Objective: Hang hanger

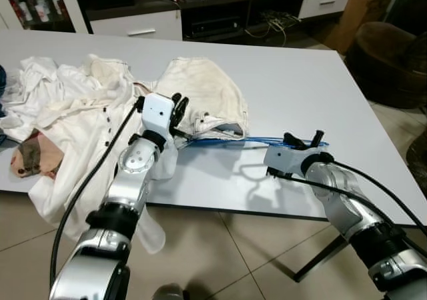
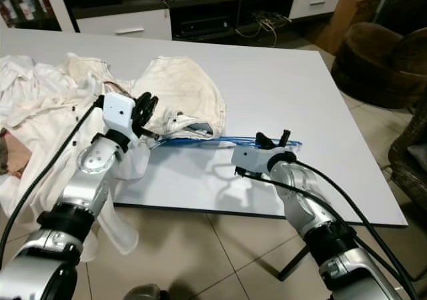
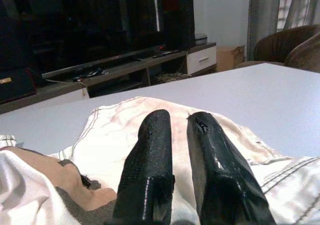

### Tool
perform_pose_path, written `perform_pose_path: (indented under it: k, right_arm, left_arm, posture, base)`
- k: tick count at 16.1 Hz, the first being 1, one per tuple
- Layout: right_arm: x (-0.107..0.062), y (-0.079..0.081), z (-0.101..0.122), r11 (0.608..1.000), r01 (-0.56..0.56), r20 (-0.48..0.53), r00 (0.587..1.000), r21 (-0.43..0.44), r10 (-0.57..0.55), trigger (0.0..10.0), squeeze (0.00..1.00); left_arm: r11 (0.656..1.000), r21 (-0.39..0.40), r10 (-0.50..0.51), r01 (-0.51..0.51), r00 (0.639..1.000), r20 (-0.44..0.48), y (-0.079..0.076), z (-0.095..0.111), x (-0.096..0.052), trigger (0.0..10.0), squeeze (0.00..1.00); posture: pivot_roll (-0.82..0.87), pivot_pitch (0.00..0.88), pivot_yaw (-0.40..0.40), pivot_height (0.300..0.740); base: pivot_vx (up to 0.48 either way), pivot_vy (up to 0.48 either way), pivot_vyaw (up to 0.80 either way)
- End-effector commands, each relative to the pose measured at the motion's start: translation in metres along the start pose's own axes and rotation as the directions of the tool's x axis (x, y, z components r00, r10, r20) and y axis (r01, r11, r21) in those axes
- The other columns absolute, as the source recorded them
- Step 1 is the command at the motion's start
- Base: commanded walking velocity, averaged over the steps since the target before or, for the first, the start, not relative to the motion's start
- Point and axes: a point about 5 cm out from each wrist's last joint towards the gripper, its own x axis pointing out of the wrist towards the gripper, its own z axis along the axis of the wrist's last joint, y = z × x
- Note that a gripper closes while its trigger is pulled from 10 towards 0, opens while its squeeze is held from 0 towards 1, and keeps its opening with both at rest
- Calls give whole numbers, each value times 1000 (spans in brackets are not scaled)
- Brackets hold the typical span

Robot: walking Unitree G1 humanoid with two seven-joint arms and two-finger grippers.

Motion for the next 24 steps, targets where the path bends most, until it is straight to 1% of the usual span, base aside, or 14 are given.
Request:
perform_pose_path:
  k: [1, 5, 8, 9, 10, 11, 14, 16, 18, 20, 21, 22, 23, 24]
  right_arm:
    - [2, -13, -3, 999, 46, -19, 999, 11, -46, 10000, 0]
    - [4, -16, -11, 998, 64, -62, 996, 25, -62, 10000, 0]
    - [6, -17, -17, 997, 72, -89, 994, 32, -69, 10000, 0]
    - [6, -16, -21, 997, 73, -107, 992, 32, -69, 10000, 0]
    - [6, -16, -22, 997, 72, -111, 991, 33, -68, 10000, 0]
    - [5, -17, -28, 997, 77, -133, 988, 33, -72, 10000, 0]
    - [6, -18, -34, 996, 81, -158, 985, 36, -75, 10000, 0]
    - [6, -17, -37, 996, 83, -171, 982, 41, -75, 10000, 0]
    - [3, -18, -48, 993, 94, -207, 975, 67, -78, 10000, 0]
    - [-1, -26, -61, 987, 131, -244, 964, 91, -105, 10000, 0]
    - [-6, -36, -71, 981, 169, -264, 954, 95, -139, 10000, 0]
    - [-7, -39, -73, 979, 180, -267, 952, 95, -149, 10000, 0]
    - [-11, -47, -80, 977, 202, -286, 942, 70, -174, 10000, 0]
    - [-14, -50, -86, 977, 206, -301, 936, 50, -181, 10000, 0]
  left_arm:
    - [1000, -18, 0, 0, 1000, -2, 0, 4, -1, 10000, 0]
    - [998, -56, 11, -14, 998, -54, -4, 3, -15, 10000, 0]
    - [998, -65, 10, -20, 989, -147, -4, -3, -26, 10000, 0]
    - [995, -72, 49, -65, 977, -206, 0, -10, -31, 10000, 0]
    - [994, -75, 60, -78, 974, -219, 1, -12, -32, 10000, 0]
    - [993, -76, 74, -95, 967, -243, -1, -13, -36, 10000, 0]
    - [992, -76, 81, -105, 958, -275, -6, -14, -40, 10000, 0]
    - [989, -67, 103, -129, 946, -307, -3, -19, -43, 10000, 0]
    - [985, -43, 142, -166, 931, -337, 6, -24, -50, 10000, 0]
    - [985, -40, 147, -170, 929, -339, 7, -23, -50, 10000, 0]
    - [985, -40, 145, -168, 930, -337, 5, -22, -48, 10000, 0]
    - [985, -40, 143, -166, 931, -337, 4, -22, -48, 10000, 0]
    - [987, -39, 135, -157, 931, -338, 2, -23, -47, 10000, 0]
    - [987, -39, 131, -153, 931, -340, 0, -23, -46, 10000, 0]
  posture:
    - [137, 0, 3, 740]
    - [143, 0, 5, 740]
    - [143, 0, 5, 740]
    - [143, 0, 5, 740]
    - [143, 0, 5, 740]
    - [154, 0, 6, 740]
    - [150, 0, 8, 740]
    - [149, 0, 8, 740]
    - [148, 0, 9, 740]
    - [151, 0, 9, 740]
    - [149, 1, 9, 740]
    - [145, 1, 10, 740]
    - [138, 1, 12, 740]
    - [138, 1, 12, 740]
  base:
    - [0, 0, 0]
    - [0, 0, 0]
    - [0, 0, 0]
    - [0, 0, 0]
    - [0, 0, 0]
    - [0, 0, 0]
    - [0, 0, 0]
    - [0, 0, 0]
    - [0, 0, 0]
    - [0, 0, 0]
    - [0, 0, 0]
    - [0, 0, 0]
    - [0, 0, 0]
    - [0, 0, 0]
